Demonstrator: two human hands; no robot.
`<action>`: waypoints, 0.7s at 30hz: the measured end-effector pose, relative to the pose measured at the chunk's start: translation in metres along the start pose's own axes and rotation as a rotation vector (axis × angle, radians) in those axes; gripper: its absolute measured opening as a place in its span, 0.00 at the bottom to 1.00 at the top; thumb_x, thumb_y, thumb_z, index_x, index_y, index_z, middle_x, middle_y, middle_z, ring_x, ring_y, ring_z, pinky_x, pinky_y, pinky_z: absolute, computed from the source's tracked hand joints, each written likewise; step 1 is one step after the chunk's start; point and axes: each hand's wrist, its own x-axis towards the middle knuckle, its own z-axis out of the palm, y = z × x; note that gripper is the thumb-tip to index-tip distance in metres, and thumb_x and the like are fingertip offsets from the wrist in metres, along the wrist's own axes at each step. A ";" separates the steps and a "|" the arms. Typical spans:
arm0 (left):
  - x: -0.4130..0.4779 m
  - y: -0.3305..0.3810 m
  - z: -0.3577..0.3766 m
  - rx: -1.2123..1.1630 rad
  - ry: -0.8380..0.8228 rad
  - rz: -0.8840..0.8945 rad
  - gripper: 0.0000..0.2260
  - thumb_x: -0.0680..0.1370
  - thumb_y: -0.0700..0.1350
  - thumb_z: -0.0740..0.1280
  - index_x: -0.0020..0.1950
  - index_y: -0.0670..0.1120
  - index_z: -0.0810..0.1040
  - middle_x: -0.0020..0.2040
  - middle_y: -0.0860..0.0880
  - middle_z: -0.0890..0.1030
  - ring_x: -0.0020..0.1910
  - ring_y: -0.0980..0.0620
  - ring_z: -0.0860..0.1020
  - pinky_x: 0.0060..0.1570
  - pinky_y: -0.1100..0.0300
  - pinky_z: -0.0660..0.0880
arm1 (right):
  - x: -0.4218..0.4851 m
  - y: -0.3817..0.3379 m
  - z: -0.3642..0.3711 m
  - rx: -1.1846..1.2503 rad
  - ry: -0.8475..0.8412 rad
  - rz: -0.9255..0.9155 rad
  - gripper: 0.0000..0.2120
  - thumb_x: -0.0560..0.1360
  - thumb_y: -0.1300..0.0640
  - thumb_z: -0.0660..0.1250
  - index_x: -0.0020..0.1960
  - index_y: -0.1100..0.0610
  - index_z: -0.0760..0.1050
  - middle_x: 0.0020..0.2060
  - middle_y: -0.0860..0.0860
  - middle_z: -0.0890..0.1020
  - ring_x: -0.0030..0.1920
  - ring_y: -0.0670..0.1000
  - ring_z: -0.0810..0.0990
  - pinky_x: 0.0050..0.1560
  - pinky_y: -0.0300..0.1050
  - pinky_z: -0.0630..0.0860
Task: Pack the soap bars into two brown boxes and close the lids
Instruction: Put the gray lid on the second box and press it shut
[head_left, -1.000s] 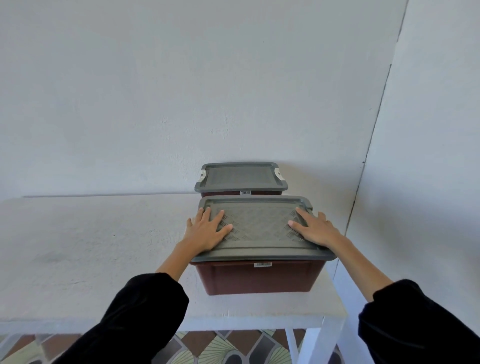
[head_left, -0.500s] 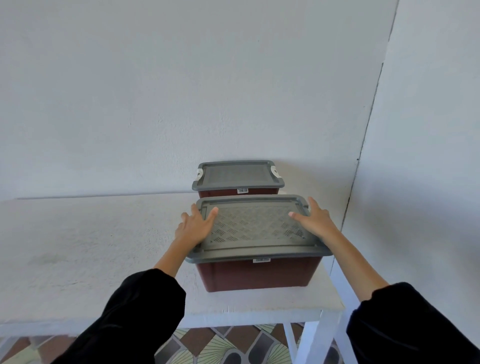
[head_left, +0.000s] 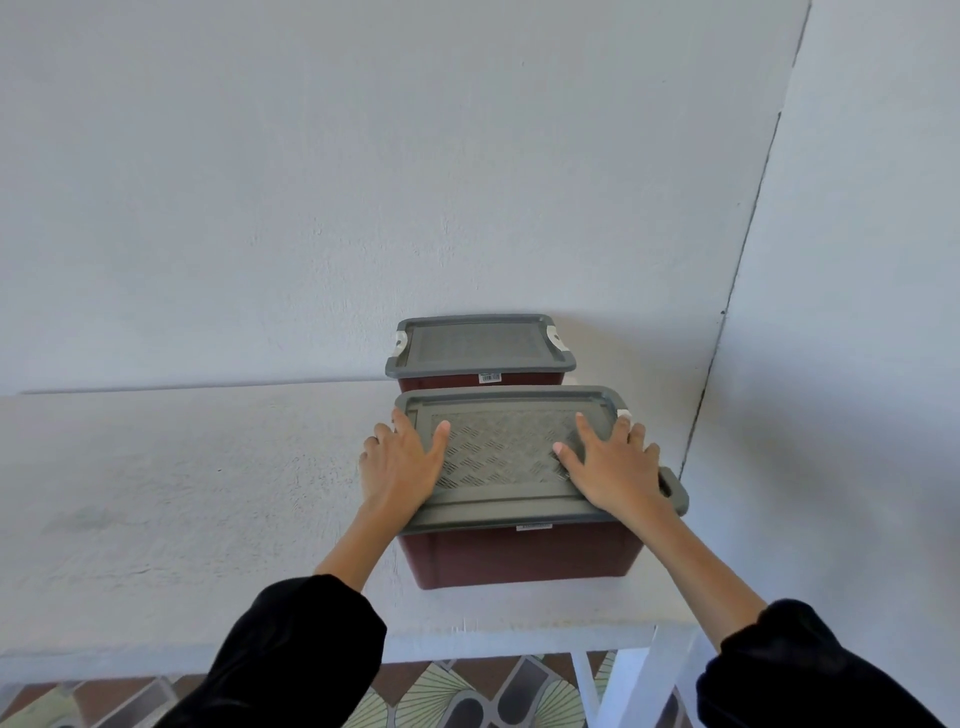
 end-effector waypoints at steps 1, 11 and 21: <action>0.000 0.000 0.000 0.014 0.008 0.012 0.34 0.78 0.62 0.51 0.74 0.38 0.53 0.67 0.35 0.68 0.65 0.37 0.68 0.63 0.46 0.67 | 0.000 -0.001 0.000 -0.005 -0.002 -0.002 0.29 0.78 0.37 0.45 0.76 0.47 0.47 0.75 0.64 0.47 0.74 0.65 0.48 0.72 0.61 0.52; -0.011 0.017 0.004 0.219 -0.041 0.149 0.35 0.79 0.62 0.48 0.75 0.38 0.47 0.74 0.33 0.53 0.73 0.36 0.55 0.73 0.46 0.54 | -0.001 -0.005 0.000 -0.025 0.012 -0.004 0.28 0.79 0.39 0.45 0.76 0.47 0.48 0.74 0.65 0.49 0.74 0.65 0.49 0.72 0.60 0.51; -0.006 0.015 -0.002 0.341 -0.160 0.254 0.36 0.76 0.67 0.48 0.76 0.51 0.39 0.75 0.35 0.39 0.73 0.32 0.53 0.71 0.43 0.54 | -0.002 -0.003 0.000 -0.008 0.013 -0.012 0.27 0.78 0.39 0.46 0.75 0.46 0.49 0.74 0.64 0.48 0.74 0.65 0.49 0.72 0.62 0.51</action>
